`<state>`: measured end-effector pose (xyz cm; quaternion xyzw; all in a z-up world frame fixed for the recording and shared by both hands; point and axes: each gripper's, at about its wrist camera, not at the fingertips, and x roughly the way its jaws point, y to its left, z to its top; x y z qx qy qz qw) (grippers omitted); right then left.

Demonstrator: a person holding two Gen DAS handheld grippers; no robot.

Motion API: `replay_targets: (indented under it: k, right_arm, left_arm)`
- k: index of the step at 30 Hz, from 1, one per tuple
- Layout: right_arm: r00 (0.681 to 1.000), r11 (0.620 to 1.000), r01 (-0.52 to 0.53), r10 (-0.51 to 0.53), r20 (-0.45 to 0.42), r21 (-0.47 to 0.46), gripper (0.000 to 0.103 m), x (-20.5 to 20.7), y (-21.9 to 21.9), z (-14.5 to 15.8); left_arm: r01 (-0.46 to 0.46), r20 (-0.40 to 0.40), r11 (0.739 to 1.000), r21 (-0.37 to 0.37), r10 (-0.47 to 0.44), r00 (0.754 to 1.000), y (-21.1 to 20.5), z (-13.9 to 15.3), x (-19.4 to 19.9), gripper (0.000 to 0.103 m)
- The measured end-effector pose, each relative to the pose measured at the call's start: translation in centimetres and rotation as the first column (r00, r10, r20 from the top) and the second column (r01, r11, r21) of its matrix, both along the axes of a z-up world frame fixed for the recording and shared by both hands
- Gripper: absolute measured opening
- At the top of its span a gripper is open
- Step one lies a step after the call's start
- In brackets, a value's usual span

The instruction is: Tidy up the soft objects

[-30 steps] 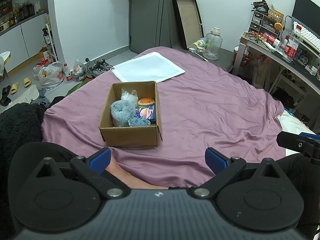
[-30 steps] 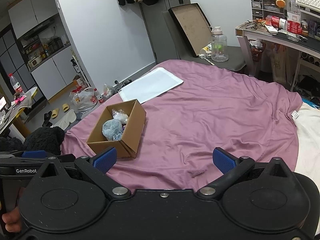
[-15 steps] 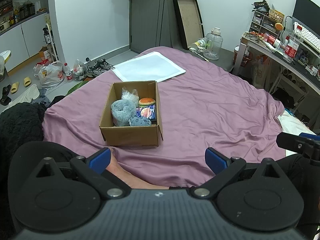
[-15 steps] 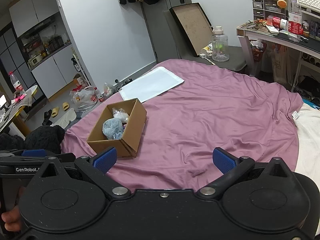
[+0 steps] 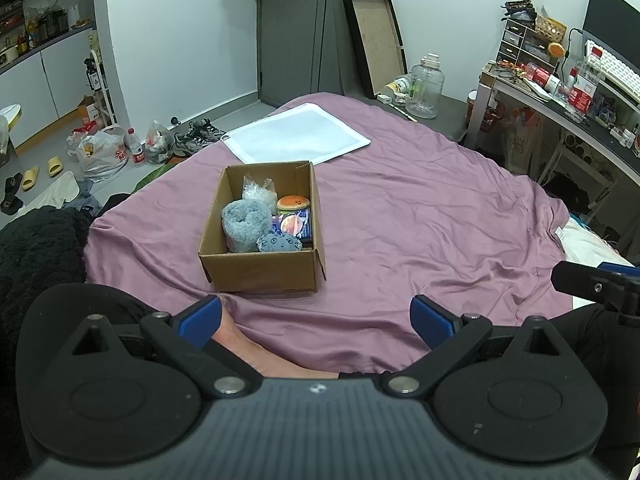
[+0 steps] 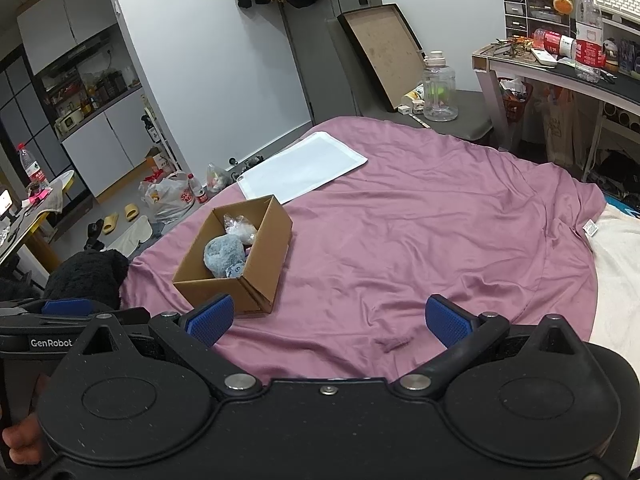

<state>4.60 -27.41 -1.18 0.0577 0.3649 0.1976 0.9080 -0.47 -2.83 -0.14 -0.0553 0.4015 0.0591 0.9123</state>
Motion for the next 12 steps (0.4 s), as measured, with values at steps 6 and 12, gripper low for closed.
replay_targets:
  k: [6,12]
  right_arm:
    - [1.0,1.0,-0.002,0.002,-0.004,-0.001,0.103,0.04,-0.02,-0.03]
    - [1.0,1.0,-0.013,0.013,-0.009,-0.005,0.103,0.08,-0.04,-0.36]
  left_arm:
    - [0.002,-0.002,1.0,0.0,-0.002,1.0,-0.13,-0.04,0.12,0.1]
    - [0.004,-0.004,1.0,0.002,-0.004,1.0,-0.37,-0.2,0.34,0.1]
